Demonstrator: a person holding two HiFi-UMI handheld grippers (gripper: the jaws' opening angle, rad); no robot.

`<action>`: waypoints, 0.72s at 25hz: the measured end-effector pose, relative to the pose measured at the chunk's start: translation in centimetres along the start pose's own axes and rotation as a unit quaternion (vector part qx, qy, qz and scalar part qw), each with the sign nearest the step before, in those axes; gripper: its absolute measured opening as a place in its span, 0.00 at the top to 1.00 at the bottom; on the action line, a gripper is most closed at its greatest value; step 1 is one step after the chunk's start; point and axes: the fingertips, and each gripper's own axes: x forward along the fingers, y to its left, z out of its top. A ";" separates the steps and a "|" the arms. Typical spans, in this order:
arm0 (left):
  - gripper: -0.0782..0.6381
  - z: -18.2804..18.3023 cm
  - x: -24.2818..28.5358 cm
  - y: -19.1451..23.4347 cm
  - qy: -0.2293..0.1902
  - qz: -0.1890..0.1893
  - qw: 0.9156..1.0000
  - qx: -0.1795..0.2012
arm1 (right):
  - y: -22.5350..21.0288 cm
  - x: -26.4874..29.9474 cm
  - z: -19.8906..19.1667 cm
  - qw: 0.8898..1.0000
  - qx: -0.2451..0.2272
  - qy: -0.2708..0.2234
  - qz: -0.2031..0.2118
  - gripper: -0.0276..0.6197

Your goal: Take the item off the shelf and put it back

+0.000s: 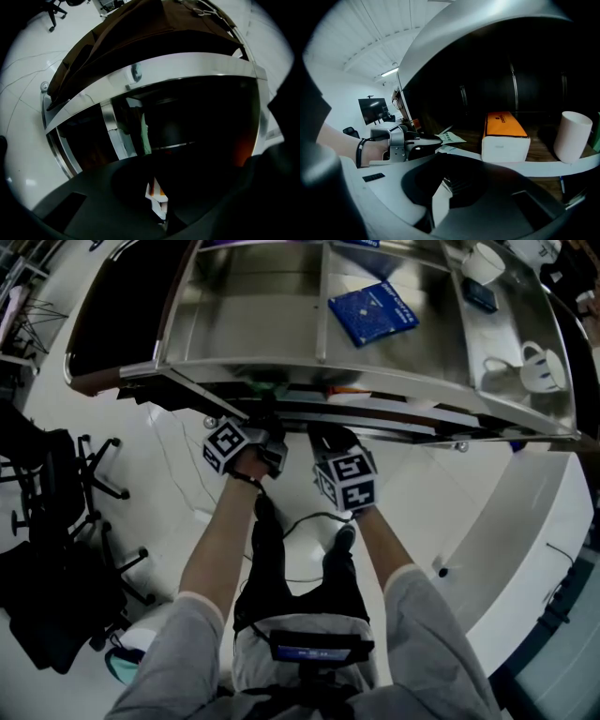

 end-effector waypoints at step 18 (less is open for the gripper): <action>0.65 -0.5 0.5 1.0 0.007 0.036 0.999 -0.017 | -0.7 -0.6 -0.4 1.000 0.003 -0.004 0.007 0.94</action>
